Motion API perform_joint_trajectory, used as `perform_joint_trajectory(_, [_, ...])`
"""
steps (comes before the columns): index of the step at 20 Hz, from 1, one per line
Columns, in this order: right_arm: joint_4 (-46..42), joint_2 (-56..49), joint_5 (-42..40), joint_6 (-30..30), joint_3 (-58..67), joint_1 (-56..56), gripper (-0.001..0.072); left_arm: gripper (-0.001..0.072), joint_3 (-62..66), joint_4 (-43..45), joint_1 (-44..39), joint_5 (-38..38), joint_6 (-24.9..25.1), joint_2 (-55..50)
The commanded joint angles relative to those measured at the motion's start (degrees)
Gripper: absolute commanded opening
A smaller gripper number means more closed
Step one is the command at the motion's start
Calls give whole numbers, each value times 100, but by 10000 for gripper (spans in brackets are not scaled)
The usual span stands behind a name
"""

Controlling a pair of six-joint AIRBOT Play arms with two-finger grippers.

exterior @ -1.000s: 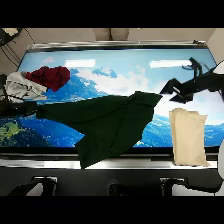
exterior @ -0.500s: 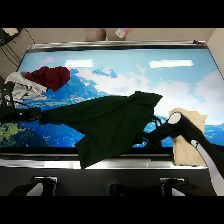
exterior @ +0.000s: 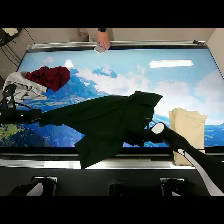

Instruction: Fold the shirts.

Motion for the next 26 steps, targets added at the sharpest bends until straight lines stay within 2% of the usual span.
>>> perform_joint_trajectory(1, [-1156,492,577,-225,868,-345,46,27,404,-15,4,188,234,289])
perform_joint_trajectory(3, [-2518,1305,1019,-227,2004,-782,46,27,1071,26,17,903,229,835])
perform_joint_trajectory(5, [-3602,2205,844,-221,3436,-1239,46,25,1853,210,179,1318,-31,1274])
perform_joint_trajectory(7, [-4446,2951,247,-44,4739,-1528,46,24,2614,1296,575,879,-1294,1532])
perform_joint_trajectory(8, [-4802,3222,-4,192,5211,-1587,46,25,2811,1703,778,452,-1593,1606])
perform_joint_trajectory(9, [-5071,3440,-109,529,5580,-1585,46,26,2883,1775,990,11,-1624,1676])
perform_joint_trajectory(11, [-5090,3670,52,916,5869,-1585,46,26,2881,1274,1102,-616,-1508,1799])
perform_joint_trajectory(12, [-5088,3718,284,997,5888,-1585,46,26,2881,892,1062,-671,-1390,1884])
perform_joint_trajectory(15, [-5073,3733,800,1005,5888,-1585,46,27,2887,188,992,-221,-1325,2256])
perform_joint_trajectory(19, [-5075,3740,933,1003,5947,-1585,47,27,2887,170,992,24,-1322,2736])
perform_joint_trajectory(21, [-5073,3735,1290,1003,5947,-1585,47,27,2885,173,992,17,-1322,2846])
perform_joint_trajectory(23, [-4994,3663,2057,1014,5941,-1585,48,27,2879,173,994,-105,-1320,2828])
perform_joint_trajectory(26, [-4673,3191,4002,994,5925,-1585,48,28,2684,168,992,-367,-1320,2745])
